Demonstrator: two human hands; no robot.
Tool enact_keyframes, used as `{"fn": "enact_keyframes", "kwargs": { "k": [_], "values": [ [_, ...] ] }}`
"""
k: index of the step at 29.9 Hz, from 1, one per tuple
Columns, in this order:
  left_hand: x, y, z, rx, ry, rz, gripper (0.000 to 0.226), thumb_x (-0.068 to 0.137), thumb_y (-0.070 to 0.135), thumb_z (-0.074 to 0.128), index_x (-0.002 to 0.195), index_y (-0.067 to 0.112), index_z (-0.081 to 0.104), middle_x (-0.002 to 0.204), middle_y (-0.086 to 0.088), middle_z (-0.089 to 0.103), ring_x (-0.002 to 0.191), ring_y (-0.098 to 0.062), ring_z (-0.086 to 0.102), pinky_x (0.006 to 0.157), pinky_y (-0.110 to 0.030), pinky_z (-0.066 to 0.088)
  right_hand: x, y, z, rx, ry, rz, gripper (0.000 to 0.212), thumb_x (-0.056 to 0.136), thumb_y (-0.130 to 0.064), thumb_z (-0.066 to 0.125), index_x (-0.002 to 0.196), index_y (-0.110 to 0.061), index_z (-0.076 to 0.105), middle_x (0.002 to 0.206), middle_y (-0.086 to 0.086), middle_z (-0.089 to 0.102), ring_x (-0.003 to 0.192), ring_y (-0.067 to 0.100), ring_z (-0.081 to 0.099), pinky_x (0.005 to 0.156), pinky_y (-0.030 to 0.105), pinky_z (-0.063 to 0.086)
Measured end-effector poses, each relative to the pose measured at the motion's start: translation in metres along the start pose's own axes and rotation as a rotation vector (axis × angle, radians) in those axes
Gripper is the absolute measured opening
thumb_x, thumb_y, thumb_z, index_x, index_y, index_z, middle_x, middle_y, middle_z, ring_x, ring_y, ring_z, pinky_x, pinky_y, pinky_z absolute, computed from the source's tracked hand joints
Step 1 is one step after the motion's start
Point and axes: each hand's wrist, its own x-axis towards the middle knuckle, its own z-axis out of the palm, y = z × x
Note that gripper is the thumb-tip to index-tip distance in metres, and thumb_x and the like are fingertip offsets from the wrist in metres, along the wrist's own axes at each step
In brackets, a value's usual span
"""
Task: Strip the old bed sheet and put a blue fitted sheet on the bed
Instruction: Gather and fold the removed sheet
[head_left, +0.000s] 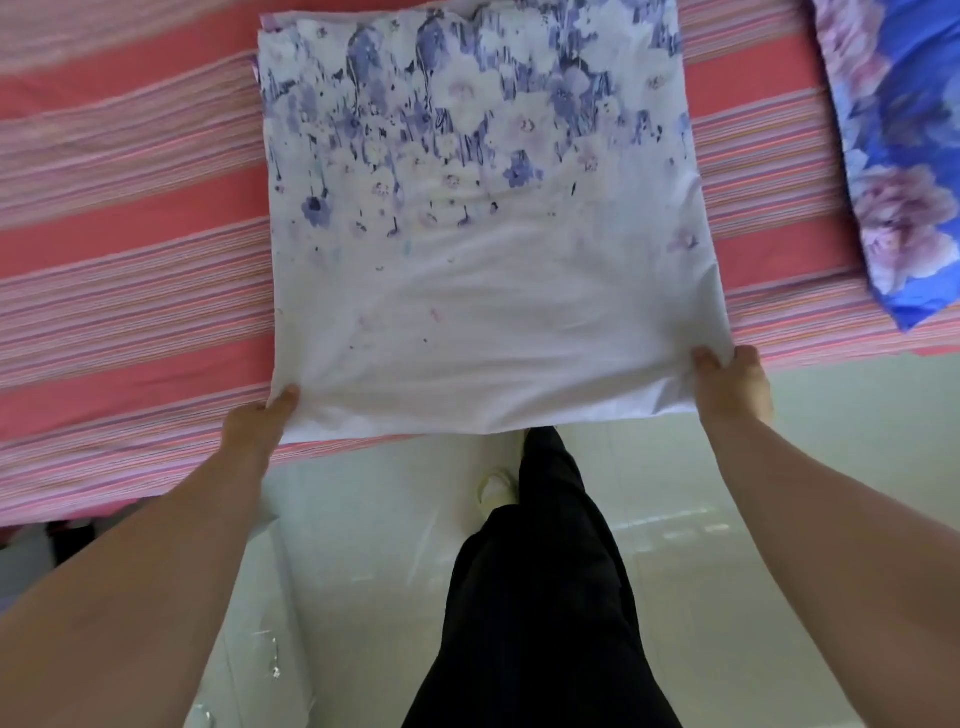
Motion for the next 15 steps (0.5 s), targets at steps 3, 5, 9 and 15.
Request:
{"fn": "enact_keyframes", "kwargs": {
  "k": [3, 5, 9, 15],
  "values": [
    [-0.001, 0.007, 0.003, 0.395, 0.175, 0.019, 0.058, 0.090, 0.053, 0.052, 0.107, -0.002, 0.062, 0.112, -0.027, 0.061, 0.098, -0.039, 0.056, 0.085, -0.042, 0.043, 0.000, -0.001, 0.002, -0.061, 0.053, 0.071, 0.044, 0.091, -0.037, 0.054, 0.125, -0.014, 0.039, 0.124, 0.017, 0.055, 0.110, 0.035, 0.054, 0.084, 0.040, 0.039],
    [-0.006, 0.014, 0.012, 0.690, 0.310, 0.186, 0.057, 0.093, 0.049, 0.048, 0.126, 0.003, 0.049, 0.127, -0.025, 0.050, 0.116, -0.041, 0.045, 0.094, -0.048, 0.038, -0.005, -0.008, 0.006, -0.245, 0.103, 0.061, 0.060, 0.088, -0.038, 0.060, 0.136, -0.018, 0.031, 0.138, 0.017, 0.038, 0.126, 0.034, 0.039, 0.098, 0.044, 0.032],
    [-0.029, 0.018, 0.058, 0.913, -0.026, 0.877, 0.085, 0.078, 0.056, 0.065, 0.147, 0.021, 0.030, 0.154, -0.005, 0.028, 0.137, -0.035, 0.028, 0.107, -0.051, 0.029, -0.045, -0.029, 0.040, -0.456, 0.006, -0.656, 0.071, 0.088, -0.056, 0.049, 0.148, -0.029, 0.022, 0.155, 0.006, 0.018, 0.144, 0.027, 0.014, 0.113, 0.051, 0.011],
    [-0.030, -0.005, 0.098, 1.232, -0.126, 0.817, 0.098, 0.090, 0.024, 0.054, 0.142, 0.039, -0.028, 0.153, 0.009, -0.032, 0.143, -0.042, -0.008, 0.109, -0.061, 0.024, -0.060, -0.011, 0.089, -0.987, -0.363, -0.891, 0.107, 0.082, -0.064, 0.053, 0.141, -0.035, -0.031, 0.152, -0.002, -0.035, 0.142, 0.028, -0.026, 0.109, 0.067, -0.004]
  ]
}}
